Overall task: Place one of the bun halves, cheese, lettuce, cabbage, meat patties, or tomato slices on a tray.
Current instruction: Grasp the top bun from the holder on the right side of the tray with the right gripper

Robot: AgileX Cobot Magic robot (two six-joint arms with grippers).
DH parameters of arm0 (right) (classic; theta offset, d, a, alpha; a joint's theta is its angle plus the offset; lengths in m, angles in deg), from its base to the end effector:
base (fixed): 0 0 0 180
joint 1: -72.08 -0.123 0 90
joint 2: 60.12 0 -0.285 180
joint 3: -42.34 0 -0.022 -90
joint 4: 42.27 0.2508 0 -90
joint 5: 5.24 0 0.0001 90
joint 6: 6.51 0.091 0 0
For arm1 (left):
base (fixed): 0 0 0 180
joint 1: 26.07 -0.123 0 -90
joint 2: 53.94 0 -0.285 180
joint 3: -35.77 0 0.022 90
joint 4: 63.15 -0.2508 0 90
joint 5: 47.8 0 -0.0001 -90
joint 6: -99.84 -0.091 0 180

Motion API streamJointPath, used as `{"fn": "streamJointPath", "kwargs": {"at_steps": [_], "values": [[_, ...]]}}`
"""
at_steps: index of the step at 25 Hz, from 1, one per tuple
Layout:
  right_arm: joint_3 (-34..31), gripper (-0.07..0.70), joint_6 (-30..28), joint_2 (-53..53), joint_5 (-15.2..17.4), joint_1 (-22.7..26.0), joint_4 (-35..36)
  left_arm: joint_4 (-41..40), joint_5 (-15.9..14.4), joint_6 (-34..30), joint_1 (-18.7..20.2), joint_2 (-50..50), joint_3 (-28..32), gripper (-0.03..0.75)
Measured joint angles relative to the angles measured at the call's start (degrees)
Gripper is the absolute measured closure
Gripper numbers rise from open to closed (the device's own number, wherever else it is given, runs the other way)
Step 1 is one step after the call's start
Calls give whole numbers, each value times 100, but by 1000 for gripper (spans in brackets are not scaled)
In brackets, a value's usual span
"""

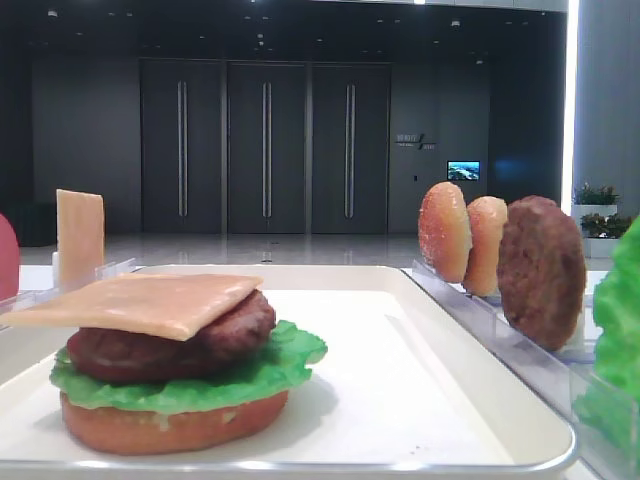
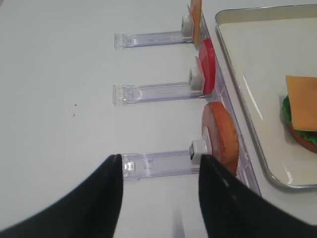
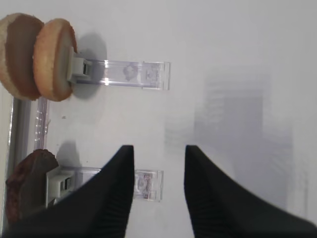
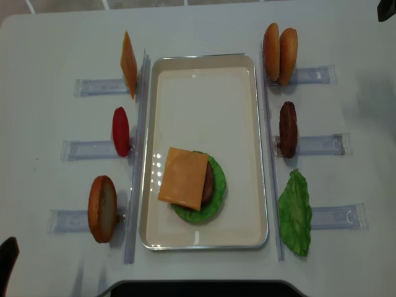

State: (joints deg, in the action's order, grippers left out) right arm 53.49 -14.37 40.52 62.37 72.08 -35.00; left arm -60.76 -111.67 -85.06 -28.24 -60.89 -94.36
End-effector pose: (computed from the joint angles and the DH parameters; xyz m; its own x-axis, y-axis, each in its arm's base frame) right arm 0.3385 0.0107 0.3441 -0.9124 -0.0879 -0.3997 -0.1271 0.9892 0.0726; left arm -0.0067 -0.0037 0.2667 -0.5090 0.0478 -0.8595 0.0286 0.9988 0.0387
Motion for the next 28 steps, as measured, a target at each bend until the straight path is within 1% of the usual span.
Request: {"fn": "streamJointPath", "kwargs": {"at_steps": [3,5,7,9,12,16,19,21,24,28], "values": [[200,376,-39,149,62,0,-1,0,2,0,0,0,0,335],[235,350,-98,161,56,-27,71,0,2,0,0,0,0,335],[235,317,-106,161,25,-156,173,0,2,0,0,0,0,335],[235,295,-85,174,-104,-429,259,0,2,0,0,0,0,335],[313,283,149,283,-413,-1085,300,0,2,0,0,0,0,335],[767,281,502,745,-489,-1826,300,0,2,0,0,0,0,335],[1164,277,680,1137,-489,-2149,300,0,2,0,0,0,0,335],[1373,262,712,1356,-489,-2242,300,0,2,0,0,0,0,335],[1536,216,832,1569,-483,-2260,300,0,2,0,0,0,0,335],[1553,194,1054,1840,-338,-2093,300,0,2,0,0,0,0,336]]}}
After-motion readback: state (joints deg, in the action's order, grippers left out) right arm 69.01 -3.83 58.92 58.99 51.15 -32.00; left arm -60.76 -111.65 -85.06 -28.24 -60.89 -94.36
